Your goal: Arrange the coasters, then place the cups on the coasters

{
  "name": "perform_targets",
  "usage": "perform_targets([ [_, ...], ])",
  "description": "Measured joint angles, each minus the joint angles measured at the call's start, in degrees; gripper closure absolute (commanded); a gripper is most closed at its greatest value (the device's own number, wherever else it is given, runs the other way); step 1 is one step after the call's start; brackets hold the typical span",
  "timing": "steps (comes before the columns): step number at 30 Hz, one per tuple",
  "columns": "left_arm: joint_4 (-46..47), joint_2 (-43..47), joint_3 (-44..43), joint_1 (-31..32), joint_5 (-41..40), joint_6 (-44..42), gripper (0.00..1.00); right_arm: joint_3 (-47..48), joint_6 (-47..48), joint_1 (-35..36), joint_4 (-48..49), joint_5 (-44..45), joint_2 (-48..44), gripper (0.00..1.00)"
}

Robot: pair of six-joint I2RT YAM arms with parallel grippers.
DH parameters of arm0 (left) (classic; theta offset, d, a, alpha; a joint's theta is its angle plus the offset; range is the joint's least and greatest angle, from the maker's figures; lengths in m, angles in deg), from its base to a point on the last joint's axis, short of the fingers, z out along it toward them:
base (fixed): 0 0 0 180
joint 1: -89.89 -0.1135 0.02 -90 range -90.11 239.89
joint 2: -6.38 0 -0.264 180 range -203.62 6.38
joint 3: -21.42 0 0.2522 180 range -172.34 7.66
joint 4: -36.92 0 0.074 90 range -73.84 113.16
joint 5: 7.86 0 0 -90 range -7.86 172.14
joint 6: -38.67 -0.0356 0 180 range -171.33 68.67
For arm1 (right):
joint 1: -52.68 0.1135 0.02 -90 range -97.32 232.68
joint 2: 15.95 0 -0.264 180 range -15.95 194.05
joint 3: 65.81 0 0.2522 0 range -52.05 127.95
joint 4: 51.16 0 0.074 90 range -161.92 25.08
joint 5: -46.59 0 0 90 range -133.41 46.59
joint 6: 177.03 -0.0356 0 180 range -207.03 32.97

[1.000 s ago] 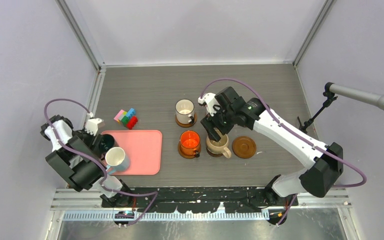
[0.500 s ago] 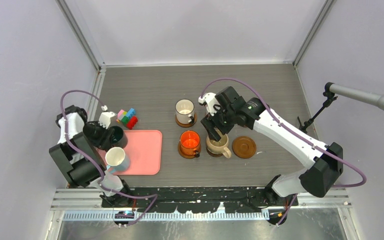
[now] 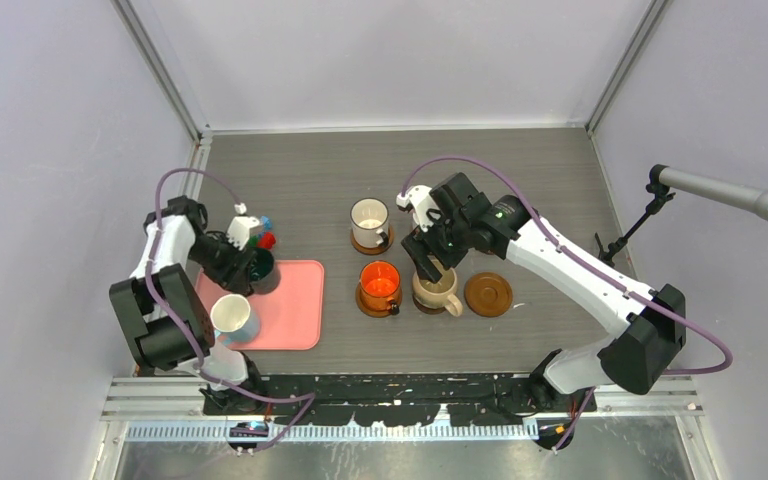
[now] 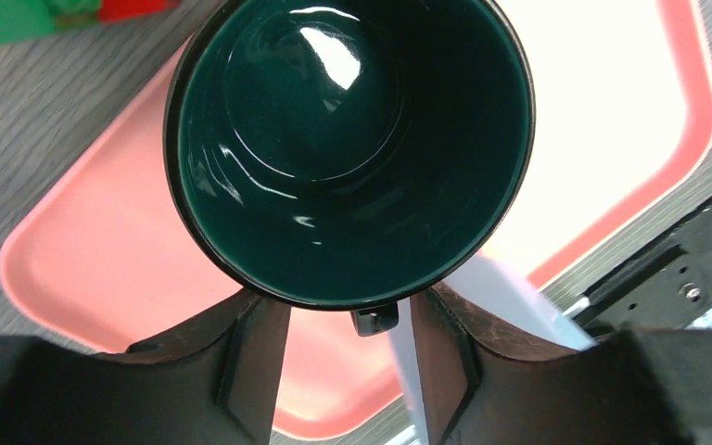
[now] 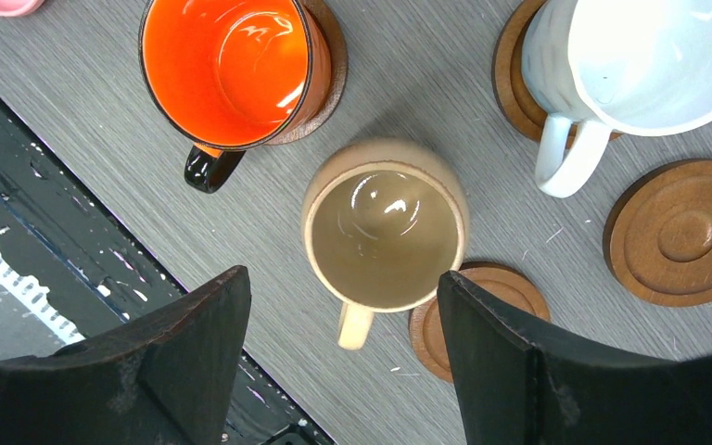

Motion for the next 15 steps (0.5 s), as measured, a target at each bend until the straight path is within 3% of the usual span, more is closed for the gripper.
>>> perform_targets([
  [11, 0.3, 3.0, 0.0, 10.3, 0.3, 10.6, 0.24, 0.9, -0.2, 0.0, -0.2, 0.0, 0.0, 0.22],
  [15, -0.7, 5.6, 0.0, 10.4, 0.2, 12.9, 0.23, 1.0, -0.3, 0.0, -0.2, 0.0, 0.0, 0.22],
])
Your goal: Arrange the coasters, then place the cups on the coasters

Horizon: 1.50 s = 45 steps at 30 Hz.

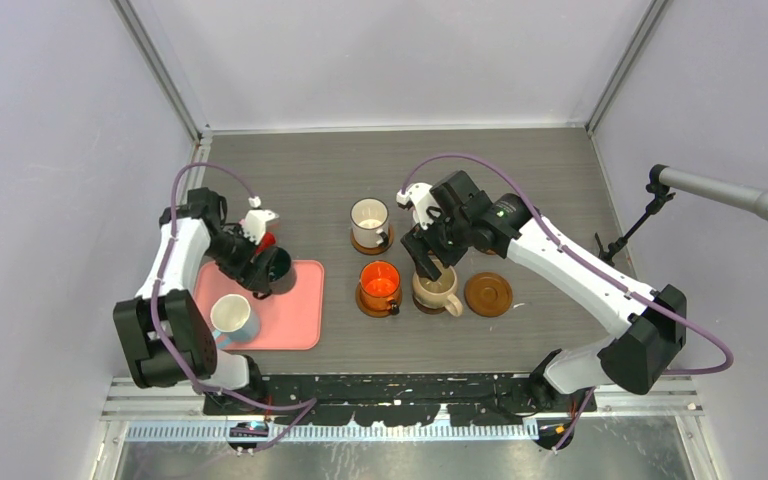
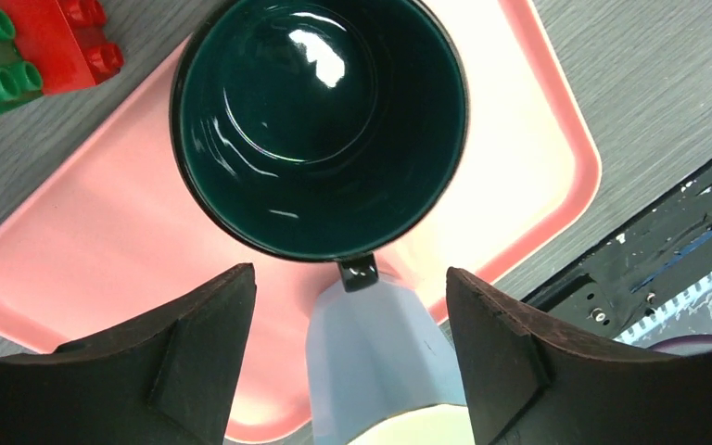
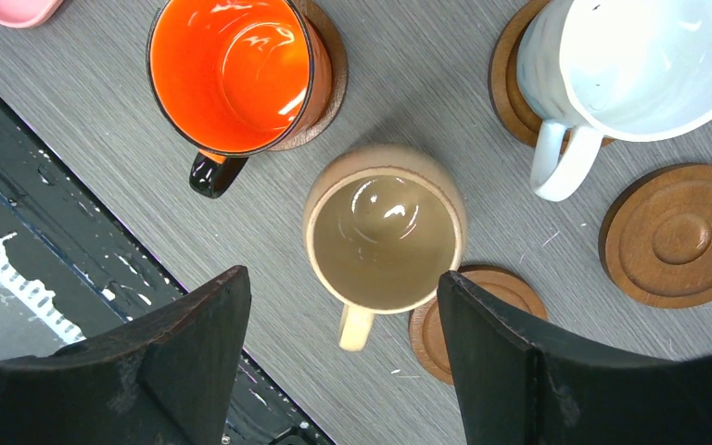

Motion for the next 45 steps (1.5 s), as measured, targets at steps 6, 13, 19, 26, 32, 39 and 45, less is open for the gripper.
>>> perform_targets([
  [6, -2.1, 5.0, 0.9, 2.6, -0.5, 1.7, 0.23, 0.0, 0.0, 0.0, 0.0, 0.0, 0.0, 0.22],
  [13, -2.5, 6.0, 4.1, 6.9, -2.6, 3.6, 0.23, 0.4, -0.3, 0.0, 0.0, -0.1, 0.5, 0.22],
  [19, -2.4, 6.4, 5.4, 7.2, -4.6, 4.6, 0.21, 0.4, -0.4, 0.0, 0.0, -0.1, 0.5, 0.22],
  [26, -2.4, 8.6, 5.4, 7.4, -6.5, 4.8, 0.22, 0.4, -0.5, 0.0, -0.1, -0.1, 0.5, 0.22],
  [32, -2.4, 8.4, 5.8, 10.1, -6.3, 5.5, 0.23, 0.5, -0.7, 0.0, -0.1, -0.2, 0.5, 0.22],
  [39, -1.4, 7.3, 7.3, 15.8, -6.1, 8.1, 0.23, 3.0, -0.6, -0.3, -0.7, -0.2, 0.9, 0.22],
  [45, 0.0, 7.3, 7.4, 19.6, -4.1, 11.3, 0.22, 4.2, -0.6, -0.7, -0.7, -0.2, 1.4, 0.22],
])
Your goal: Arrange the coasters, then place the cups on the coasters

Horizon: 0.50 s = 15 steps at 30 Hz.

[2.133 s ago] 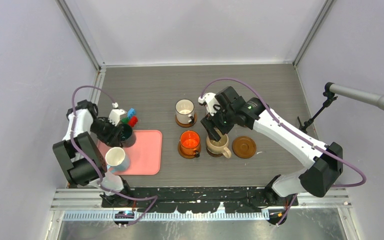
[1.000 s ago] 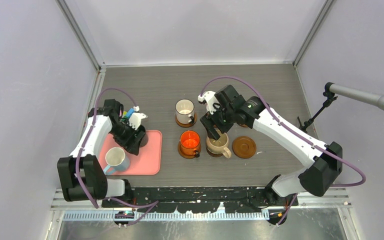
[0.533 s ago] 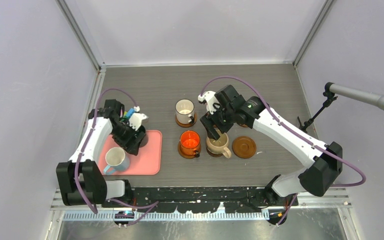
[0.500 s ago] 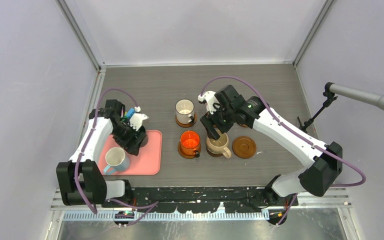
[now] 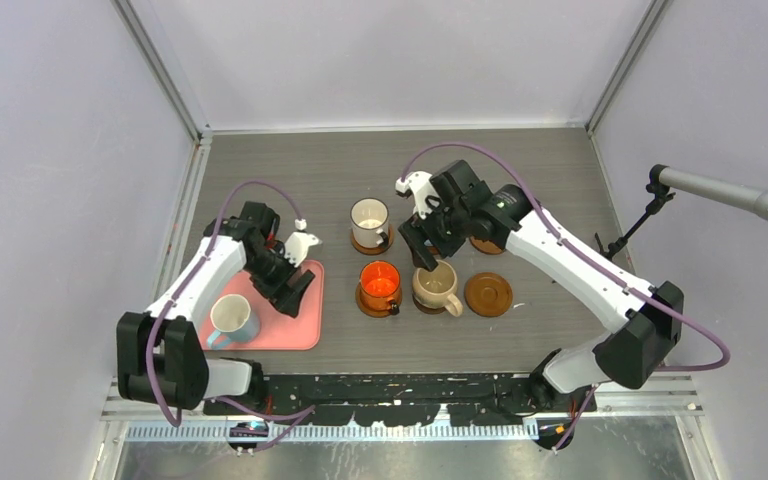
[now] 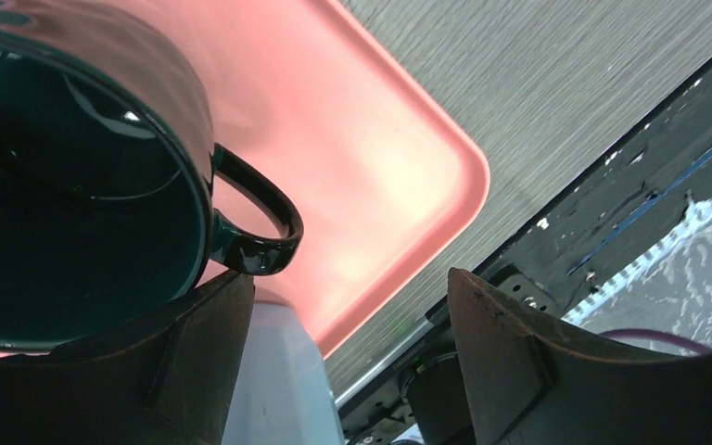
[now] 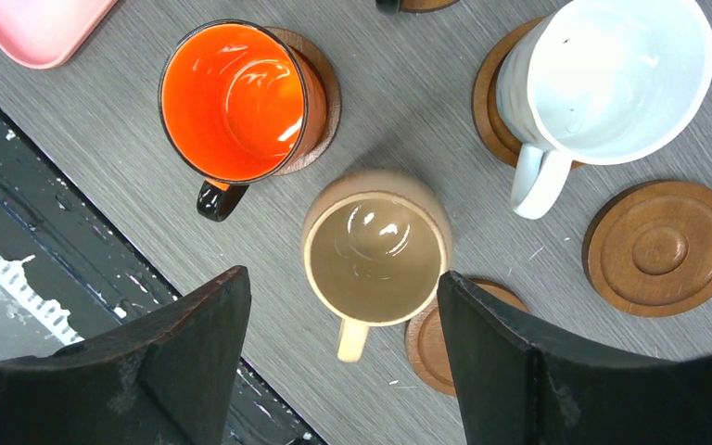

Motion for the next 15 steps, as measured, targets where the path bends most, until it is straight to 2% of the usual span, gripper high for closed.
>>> perform_targets([
  [8, 1.2, -2.4, -2.2, 2.2, 2.9, 6.6, 0.19, 1.9, -0.9, 0.0, 1.0, 0.1, 3.7, 0.24],
  [15, 1.3, -3.5, -11.9, -0.4, 10.7, 10.5, 0.16, 6.9, -5.7, 0.4, 5.1, -0.8, 7.5, 0.25],
])
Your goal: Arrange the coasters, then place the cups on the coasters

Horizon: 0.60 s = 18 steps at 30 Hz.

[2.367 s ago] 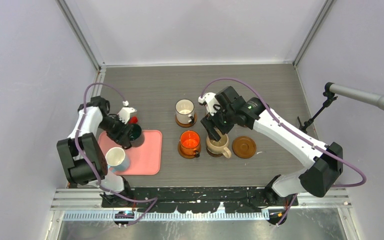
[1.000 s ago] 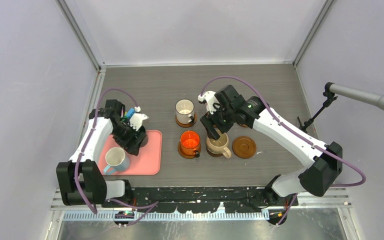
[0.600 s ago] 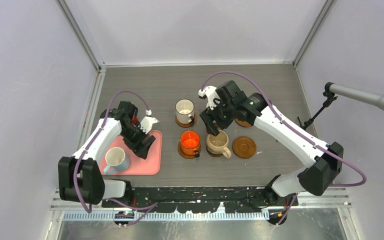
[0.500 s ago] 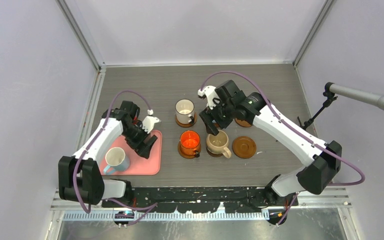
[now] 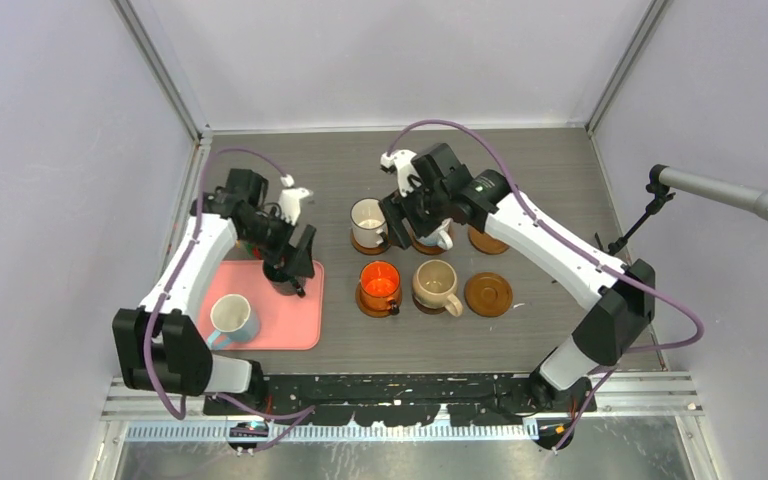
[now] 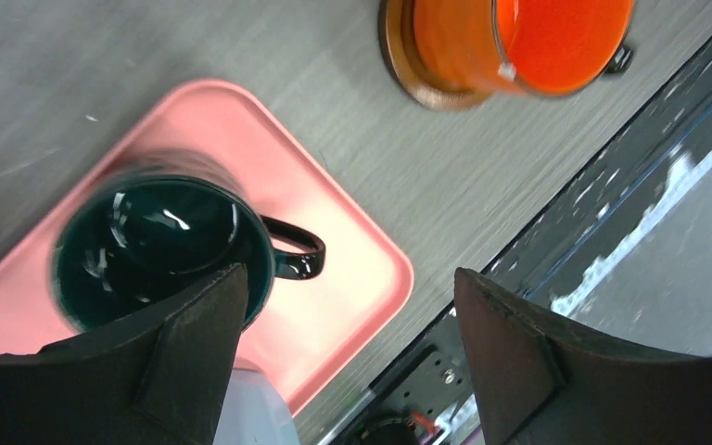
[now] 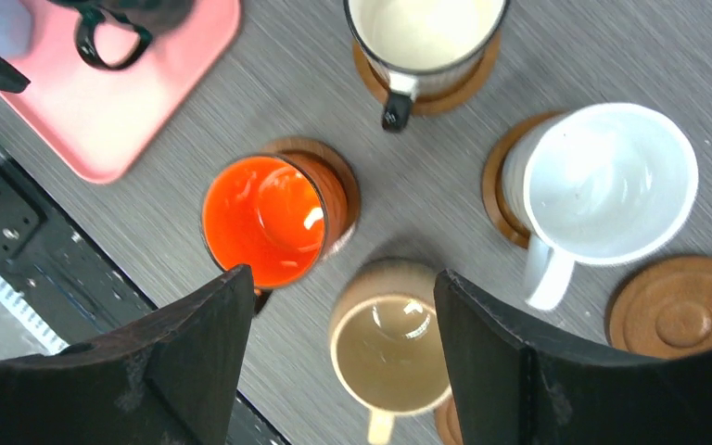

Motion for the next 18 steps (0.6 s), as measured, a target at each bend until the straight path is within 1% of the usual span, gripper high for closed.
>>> perform_targets([
  [4, 1.3, 1.2, -3.7, -6.1, 3.6, 3.8, 0.14, 3.4, -3.4, 2.8, 2.8, 0.8, 4.3, 0.25],
  [6, 2.4, 2.7, -4.3, -10.0, 4.1, 6.1, 0.12, 5.2, -4.6, 5.9, 3.8, 2.1, 7.0, 0.24],
  [8, 3.6, 4.7, -4.5, -14.7, 3.8, 8.9, 0.11, 7.1, -5.6, 9.9, 4.7, 3.9, 10.0, 0.22],
  [13, 5.8, 7.8, -5.2, -22.3, -0.5, 15.0, 0.08, 12.0, -8.5, 19.1, 6.6, 7.6, 18.1, 0.20],
  [18, 6.9, 8.1, -5.5, -25.8, -4.7, 19.5, 0.07, 18.3, -12.2, 24.4, 7.3, 12.0, 26.2, 0.20],
])
